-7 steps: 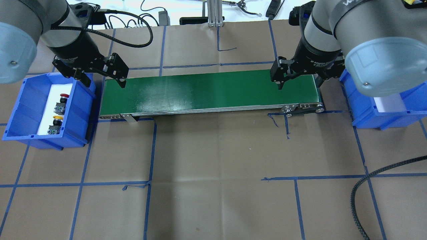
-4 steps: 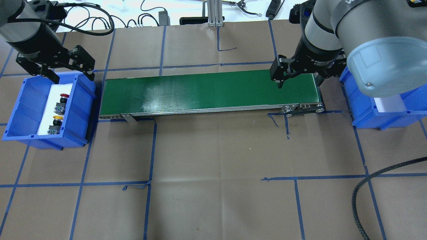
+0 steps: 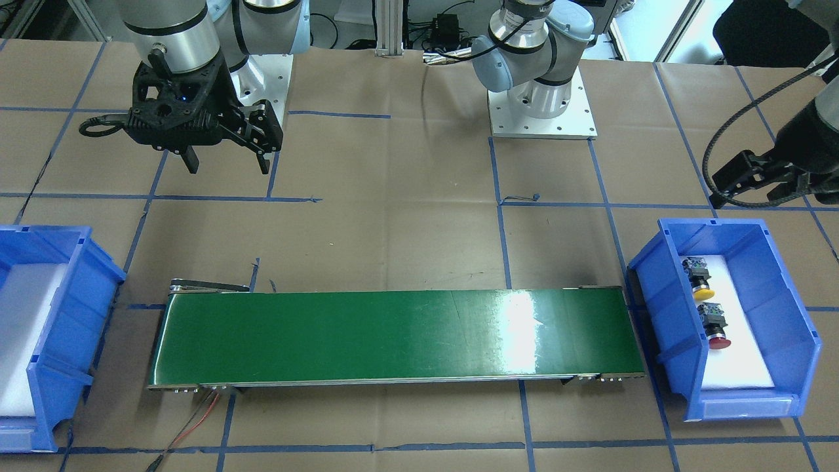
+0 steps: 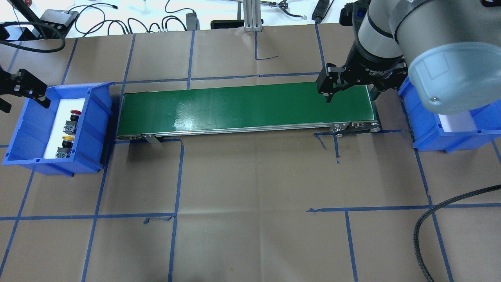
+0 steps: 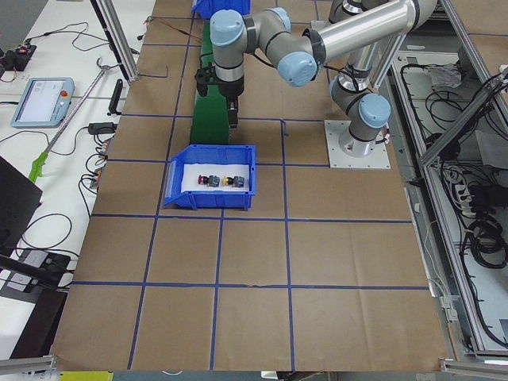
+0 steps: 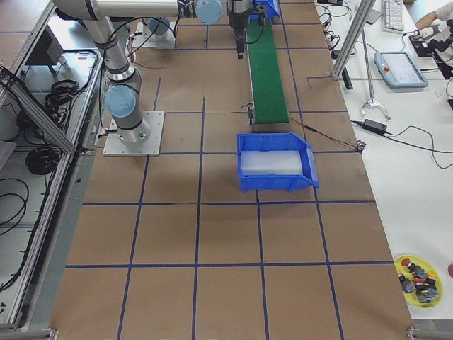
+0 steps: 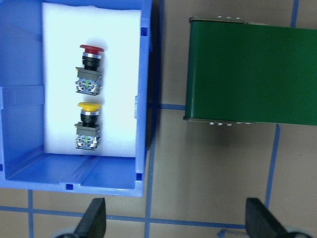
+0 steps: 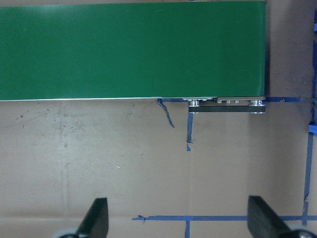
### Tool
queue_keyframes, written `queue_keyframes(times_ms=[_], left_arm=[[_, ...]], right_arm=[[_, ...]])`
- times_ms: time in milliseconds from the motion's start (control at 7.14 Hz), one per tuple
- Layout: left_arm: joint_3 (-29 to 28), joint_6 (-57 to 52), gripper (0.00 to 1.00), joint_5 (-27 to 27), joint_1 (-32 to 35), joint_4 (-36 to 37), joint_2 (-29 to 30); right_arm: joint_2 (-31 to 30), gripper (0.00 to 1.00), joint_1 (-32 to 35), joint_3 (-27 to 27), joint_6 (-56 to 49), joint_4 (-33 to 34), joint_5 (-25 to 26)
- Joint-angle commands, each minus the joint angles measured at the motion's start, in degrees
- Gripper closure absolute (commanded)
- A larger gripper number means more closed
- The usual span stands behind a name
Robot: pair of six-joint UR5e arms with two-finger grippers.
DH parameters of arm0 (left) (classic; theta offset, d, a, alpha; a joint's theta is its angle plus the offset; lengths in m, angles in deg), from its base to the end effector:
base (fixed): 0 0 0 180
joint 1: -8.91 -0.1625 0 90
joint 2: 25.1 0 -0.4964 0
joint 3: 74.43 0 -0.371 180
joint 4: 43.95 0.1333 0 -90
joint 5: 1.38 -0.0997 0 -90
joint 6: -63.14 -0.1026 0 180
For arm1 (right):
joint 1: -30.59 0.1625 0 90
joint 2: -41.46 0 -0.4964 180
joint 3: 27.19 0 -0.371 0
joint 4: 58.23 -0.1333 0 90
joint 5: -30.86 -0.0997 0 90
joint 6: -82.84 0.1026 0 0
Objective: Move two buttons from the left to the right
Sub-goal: 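Move the left gripper into the bin and grasp the yellow-capped button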
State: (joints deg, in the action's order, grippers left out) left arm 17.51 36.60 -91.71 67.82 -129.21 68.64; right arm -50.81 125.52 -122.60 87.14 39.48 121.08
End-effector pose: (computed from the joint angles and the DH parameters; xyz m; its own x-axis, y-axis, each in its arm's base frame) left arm 0.1443 -0.4963 0.5169 -0.9968 -0.0793 0.0022 -0.0793 0.9967 0.0172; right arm 0.1718 -0.4452 0.5439 -0.9999 -0.0109 -0.0022 -0.0107 0.9968 -0.0797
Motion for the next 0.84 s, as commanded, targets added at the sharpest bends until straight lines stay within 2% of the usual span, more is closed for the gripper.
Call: queue_keyframes(times_ms=[0,420,701], left_arm=[[1.13,-6.38,0.01,-0.11,-4.58,5.16,3.1],[10.08,-7.03,0.01,0.59,-6.09,18.08,6.01],[12.47,-9.65,0.01,2.08,-6.09,24.42,9.25]], right_arm=[[-0.1,0.0,0.0,-0.21,0.01,-0.5,0.05],[0.08,0.0,0.0,-0.3,0.01,0.02,-0.13],[0.17,0.0,0.0,-0.3,-0.17,0.02,-0.04]])
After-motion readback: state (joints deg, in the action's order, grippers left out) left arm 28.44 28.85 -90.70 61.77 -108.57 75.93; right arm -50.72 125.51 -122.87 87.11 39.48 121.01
